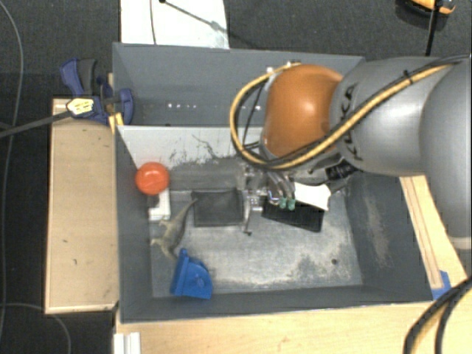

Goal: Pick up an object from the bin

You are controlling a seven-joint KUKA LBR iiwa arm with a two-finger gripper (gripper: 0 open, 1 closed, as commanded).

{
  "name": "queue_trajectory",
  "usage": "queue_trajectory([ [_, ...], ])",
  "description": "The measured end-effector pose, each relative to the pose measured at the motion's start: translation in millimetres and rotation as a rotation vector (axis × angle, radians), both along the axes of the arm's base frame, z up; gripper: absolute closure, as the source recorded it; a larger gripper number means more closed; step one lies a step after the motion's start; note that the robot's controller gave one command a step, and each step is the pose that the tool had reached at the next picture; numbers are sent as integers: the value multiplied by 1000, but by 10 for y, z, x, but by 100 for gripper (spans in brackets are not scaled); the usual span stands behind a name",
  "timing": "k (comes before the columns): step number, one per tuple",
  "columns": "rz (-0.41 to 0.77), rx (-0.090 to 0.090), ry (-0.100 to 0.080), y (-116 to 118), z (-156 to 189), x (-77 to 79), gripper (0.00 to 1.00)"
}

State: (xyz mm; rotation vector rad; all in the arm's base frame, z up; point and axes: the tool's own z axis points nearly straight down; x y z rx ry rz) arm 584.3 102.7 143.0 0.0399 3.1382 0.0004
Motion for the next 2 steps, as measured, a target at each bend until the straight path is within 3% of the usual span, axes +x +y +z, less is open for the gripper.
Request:
queue_trajectory([
  [1, -144, 4, -3, 470, -638, 42, 0],
  [2, -233, 11, 3, 643, -942, 23, 100],
])
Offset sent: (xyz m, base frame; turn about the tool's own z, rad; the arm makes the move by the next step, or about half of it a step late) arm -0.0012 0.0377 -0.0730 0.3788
